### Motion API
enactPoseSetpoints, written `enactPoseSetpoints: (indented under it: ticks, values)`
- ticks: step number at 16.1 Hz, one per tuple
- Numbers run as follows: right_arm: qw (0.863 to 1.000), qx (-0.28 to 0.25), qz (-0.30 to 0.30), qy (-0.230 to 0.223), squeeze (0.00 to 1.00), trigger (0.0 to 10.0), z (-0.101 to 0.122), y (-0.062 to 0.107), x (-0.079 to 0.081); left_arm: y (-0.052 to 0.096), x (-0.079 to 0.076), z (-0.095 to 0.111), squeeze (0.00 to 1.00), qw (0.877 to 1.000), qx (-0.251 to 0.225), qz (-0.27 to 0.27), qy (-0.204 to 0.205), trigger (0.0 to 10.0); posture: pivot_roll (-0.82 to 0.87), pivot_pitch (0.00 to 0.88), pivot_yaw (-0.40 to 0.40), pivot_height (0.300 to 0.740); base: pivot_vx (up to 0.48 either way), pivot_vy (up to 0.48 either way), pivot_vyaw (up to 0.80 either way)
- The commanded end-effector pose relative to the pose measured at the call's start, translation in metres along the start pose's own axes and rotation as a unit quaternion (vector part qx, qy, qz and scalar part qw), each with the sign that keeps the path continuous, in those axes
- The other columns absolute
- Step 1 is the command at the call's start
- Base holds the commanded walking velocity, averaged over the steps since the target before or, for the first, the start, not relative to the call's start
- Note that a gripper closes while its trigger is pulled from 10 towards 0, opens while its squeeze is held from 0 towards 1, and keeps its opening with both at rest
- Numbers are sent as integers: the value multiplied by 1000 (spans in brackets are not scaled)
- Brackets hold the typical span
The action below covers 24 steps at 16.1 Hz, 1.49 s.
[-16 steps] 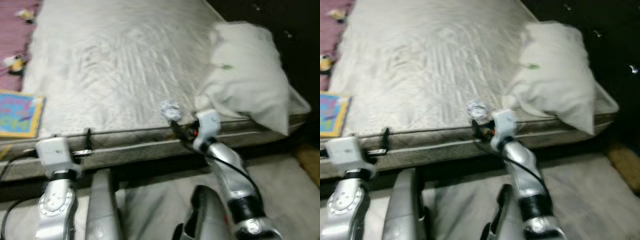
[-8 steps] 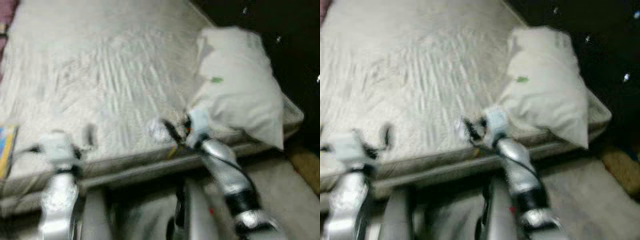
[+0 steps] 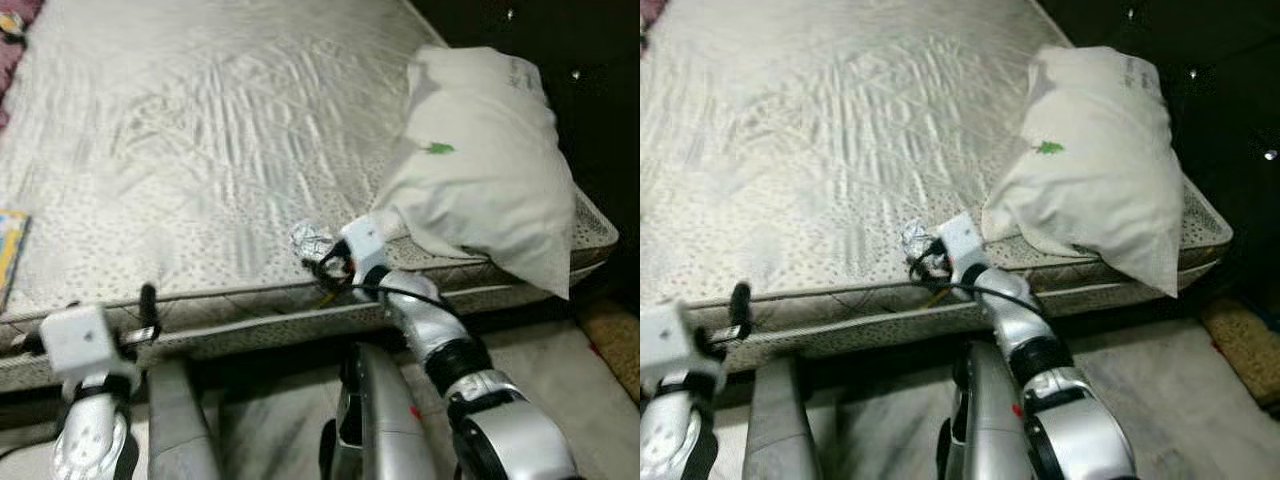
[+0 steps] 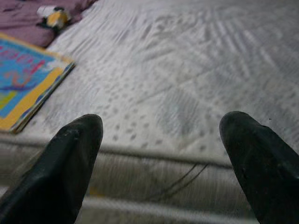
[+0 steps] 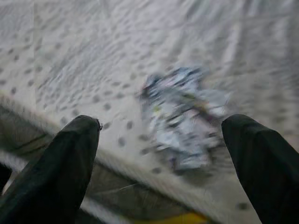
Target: Clean up the room
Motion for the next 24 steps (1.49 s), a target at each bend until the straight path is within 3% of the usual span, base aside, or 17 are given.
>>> enactPoseSetpoints:
  ticks: [1,4,7,9,14,17,18,22,23,24]
  values:
    - [1000,-1,5,12,0,10000,4,-4,2,6,3,4,0,1000,-2,9,-5,10000,216,170,-153,522,0,0,0]
    - [999,-38,4,18,0,10000,24,-19,15,21,12,8,0,999,0,34,-13,10000,259,191,-160,522,0,0,0]
    - [997,-81,-10,10,0,10000,47,-25,15,27,14,14,0,999,-7,41,-15,10000,265,195,-160,522,0,0,0]
    - [996,-88,-24,11,0,10000,51,-26,13,26,11,14,0,999,-6,34,-14,10000,264,191,-160,522,0,0,0]
    - [996,-32,-75,42,0,10000,41,-32,16,27,7,19,0,1000,-12,26,-12,10000,277,184,-170,522,0,0,0]
    - [992,10,-118,30,0,10000,36,-33,10,27,3,17,0,1000,-8,21,-11,10000,279,179,-174,522,0,0,0]
    - [992,13,-124,30,0,10000,38,-35,13,26,1,23,0,999,-30,20,-10,10000,283,175,-179,522,0,0,0]
    - [990,40,-133,37,0,10000,30,-38,22,24,1,24,0,999,-30,23,-12,10000,285,172,-190,522,0,0,0]
    - [989,47,-137,30,0,4314,26,-38,24,23,1,24,0,999,-31,24,-11,10000,284,174,-191,522,0,0,0]
    - [988,54,-140,26,0,0,24,-37,24,23,0,24,0,999,-30,24,-10,10000,283,174,-194,522,0,0,0]
Point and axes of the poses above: a point about 5 cm out from each wrist's last joint towards the gripper, its own y axis pointing back from the gripper into the wrist, its own z axis along the axis of the wrist's last joint, x = y × z, the point moved 1 cm from there along -y, pointing out of the wrist towards the gripper, and after that the axes turned 2 degrees about -y, right-handed, at the moved point
